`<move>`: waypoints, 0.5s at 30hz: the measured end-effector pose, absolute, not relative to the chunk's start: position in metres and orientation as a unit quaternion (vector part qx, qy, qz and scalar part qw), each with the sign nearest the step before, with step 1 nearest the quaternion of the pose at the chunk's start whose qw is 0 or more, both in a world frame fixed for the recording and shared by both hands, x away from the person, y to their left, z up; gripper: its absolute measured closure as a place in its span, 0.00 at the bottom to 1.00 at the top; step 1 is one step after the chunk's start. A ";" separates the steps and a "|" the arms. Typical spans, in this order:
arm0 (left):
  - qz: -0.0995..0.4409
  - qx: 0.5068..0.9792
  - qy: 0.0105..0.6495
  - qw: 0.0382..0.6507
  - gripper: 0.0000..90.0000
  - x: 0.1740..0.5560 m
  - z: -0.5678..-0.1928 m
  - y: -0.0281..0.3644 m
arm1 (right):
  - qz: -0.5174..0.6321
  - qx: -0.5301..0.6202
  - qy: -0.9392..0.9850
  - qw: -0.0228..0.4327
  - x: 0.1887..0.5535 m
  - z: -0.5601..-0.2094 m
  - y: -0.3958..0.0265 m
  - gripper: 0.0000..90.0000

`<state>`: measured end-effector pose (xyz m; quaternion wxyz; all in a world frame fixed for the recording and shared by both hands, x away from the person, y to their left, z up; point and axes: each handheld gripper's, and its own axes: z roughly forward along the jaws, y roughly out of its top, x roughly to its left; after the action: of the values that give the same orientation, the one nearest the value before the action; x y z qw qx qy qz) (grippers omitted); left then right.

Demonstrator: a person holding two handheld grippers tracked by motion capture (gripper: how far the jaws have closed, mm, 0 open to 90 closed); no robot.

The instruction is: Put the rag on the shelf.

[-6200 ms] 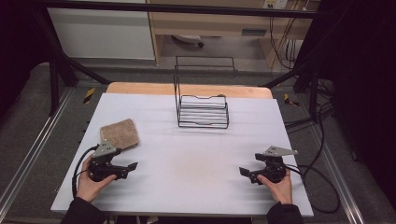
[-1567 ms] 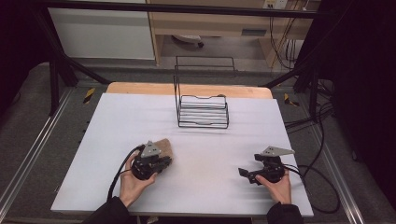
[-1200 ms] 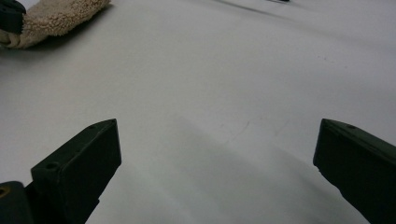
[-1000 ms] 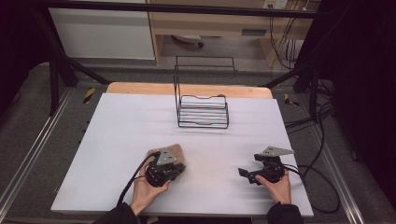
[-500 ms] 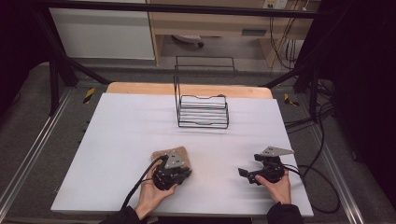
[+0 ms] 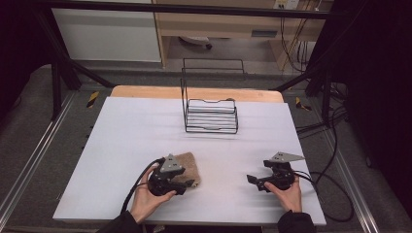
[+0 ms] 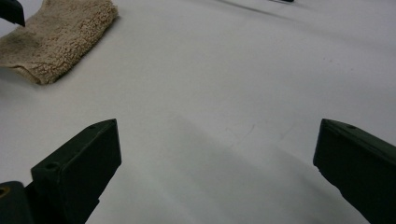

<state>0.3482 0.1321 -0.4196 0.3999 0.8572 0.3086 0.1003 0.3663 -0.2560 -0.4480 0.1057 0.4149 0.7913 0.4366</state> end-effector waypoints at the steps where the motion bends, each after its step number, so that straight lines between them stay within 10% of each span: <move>1: 0.100 0.858 0.310 0.397 0.40 0.350 -0.419 0.136 | 0.436 0.414 0.792 0.105 0.366 -0.448 -0.255 0.02; 15: 0.119 0.831 0.369 0.400 0.13 0.363 -0.415 0.205 | 0.436 0.408 0.795 0.107 0.372 -0.439 -0.225 0.02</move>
<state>0.3630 0.2053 -0.4152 0.3995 0.8308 0.3687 0.1192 0.3722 -0.2248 -0.4389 0.1075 0.4075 0.7950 0.4362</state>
